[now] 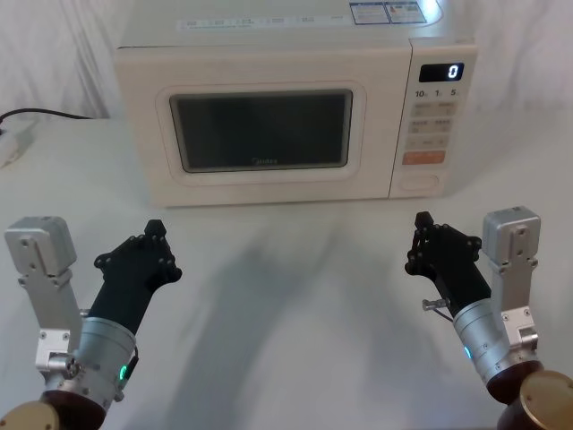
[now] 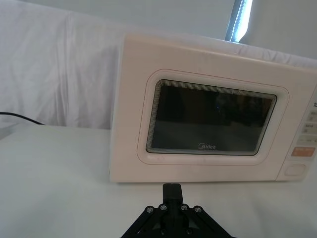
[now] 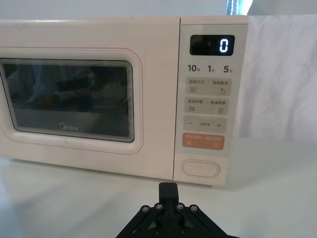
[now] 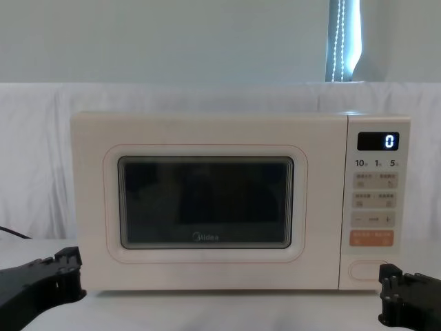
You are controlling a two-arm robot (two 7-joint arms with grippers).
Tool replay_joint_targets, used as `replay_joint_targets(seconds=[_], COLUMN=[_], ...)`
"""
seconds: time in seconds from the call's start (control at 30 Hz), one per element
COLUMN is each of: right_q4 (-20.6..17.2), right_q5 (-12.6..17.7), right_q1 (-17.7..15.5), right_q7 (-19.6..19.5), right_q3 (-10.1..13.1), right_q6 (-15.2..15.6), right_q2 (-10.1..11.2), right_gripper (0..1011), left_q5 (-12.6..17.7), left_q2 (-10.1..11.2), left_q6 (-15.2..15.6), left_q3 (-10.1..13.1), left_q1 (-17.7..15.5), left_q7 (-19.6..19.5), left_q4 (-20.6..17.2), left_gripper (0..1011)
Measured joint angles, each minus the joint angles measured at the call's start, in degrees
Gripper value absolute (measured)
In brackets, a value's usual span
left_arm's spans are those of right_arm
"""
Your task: Press the button to open the microwave door with one hand; close the microwave door with the other hand.
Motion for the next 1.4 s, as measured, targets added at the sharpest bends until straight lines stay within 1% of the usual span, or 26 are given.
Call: replay_joint_targets(seconds=[0.37, 0.47, 0.53, 0.57, 0.6, 0.63, 0.67, 0.73, 0.77, 0.8, 0.83, 0.87, 0.97, 1.0, 1.1, 1.13, 1.17, 1.23, 1.37, 1.4], right_q4=[0.0, 0.0, 0.0, 0.0, 0.0, 0.0, 0.0, 0.0, 0.0, 0.0, 0.0, 0.0, 0.0, 0.0, 0.0, 0.0, 0.0, 0.0, 0.0, 0.0], right_q5=[0.0, 0.0, 0.0, 0.0, 0.0, 0.0, 0.0, 0.0, 0.0, 0.0, 0.0, 0.0, 0.0, 0.0, 0.0, 0.0, 0.0, 0.0, 0.0, 0.0], right_q1=[0.0, 0.0, 0.0, 0.0, 0.0, 0.0, 0.0, 0.0, 0.0, 0.0, 0.0, 0.0, 0.0, 0.0, 0.0, 0.0, 0.0, 0.0, 0.0, 0.0], right_q7=[0.0, 0.0, 0.0, 0.0, 0.0, 0.0, 0.0, 0.0, 0.0, 0.0, 0.0, 0.0, 0.0, 0.0, 0.0, 0.0, 0.0, 0.0, 0.0, 0.0], right_q3=[0.0, 0.0, 0.0, 0.0, 0.0, 0.0, 0.0, 0.0, 0.0, 0.0, 0.0, 0.0, 0.0, 0.0, 0.0, 0.0, 0.0, 0.0, 0.0, 0.0], right_q6=[0.0, 0.0, 0.0, 0.0, 0.0, 0.0, 0.0, 0.0, 0.0, 0.0, 0.0, 0.0, 0.0, 0.0, 0.0, 0.0, 0.0, 0.0, 0.0, 0.0], right_q2=[0.0, 0.0, 0.0, 0.0, 0.0, 0.0, 0.0, 0.0, 0.0, 0.0, 0.0, 0.0, 0.0, 0.0, 0.0, 0.0, 0.0, 0.0, 0.0, 0.0], right_gripper=[4, 74, 138, 149, 189, 200, 264, 301, 301, 378, 389, 458, 515, 574, 633, 691, 725, 764, 889, 901], left_q5=[0.0, 0.0, 0.0, 0.0, 0.0, 0.0, 0.0, 0.0, 0.0, 0.0, 0.0, 0.0, 0.0, 0.0, 0.0, 0.0, 0.0, 0.0, 0.0, 0.0], left_q2=[0.0, 0.0, 0.0, 0.0, 0.0, 0.0, 0.0, 0.0, 0.0, 0.0, 0.0, 0.0, 0.0, 0.0, 0.0, 0.0, 0.0, 0.0, 0.0, 0.0], left_q6=[0.0, 0.0, 0.0, 0.0, 0.0, 0.0, 0.0, 0.0, 0.0, 0.0, 0.0, 0.0, 0.0, 0.0, 0.0, 0.0, 0.0, 0.0, 0.0, 0.0], left_q3=[0.0, 0.0, 0.0, 0.0, 0.0, 0.0, 0.0, 0.0, 0.0, 0.0, 0.0, 0.0, 0.0, 0.0, 0.0, 0.0, 0.0, 0.0, 0.0, 0.0], left_q1=[0.0, 0.0, 0.0, 0.0, 0.0, 0.0, 0.0, 0.0, 0.0, 0.0, 0.0, 0.0, 0.0, 0.0, 0.0, 0.0, 0.0, 0.0, 0.0, 0.0], left_q7=[0.0, 0.0, 0.0, 0.0, 0.0, 0.0, 0.0, 0.0, 0.0, 0.0, 0.0, 0.0, 0.0, 0.0, 0.0, 0.0, 0.0, 0.0, 0.0, 0.0], left_q4=[0.0, 0.0, 0.0, 0.0, 0.0, 0.0, 0.0, 0.0, 0.0, 0.0, 0.0, 0.0, 0.0, 0.0, 0.0, 0.0, 0.0, 0.0, 0.0, 0.0], left_gripper=[0, 0, 0, 0, 0, 0, 0, 0, 0, 0, 0, 0, 0, 0, 0, 0, 0, 0, 0, 0])
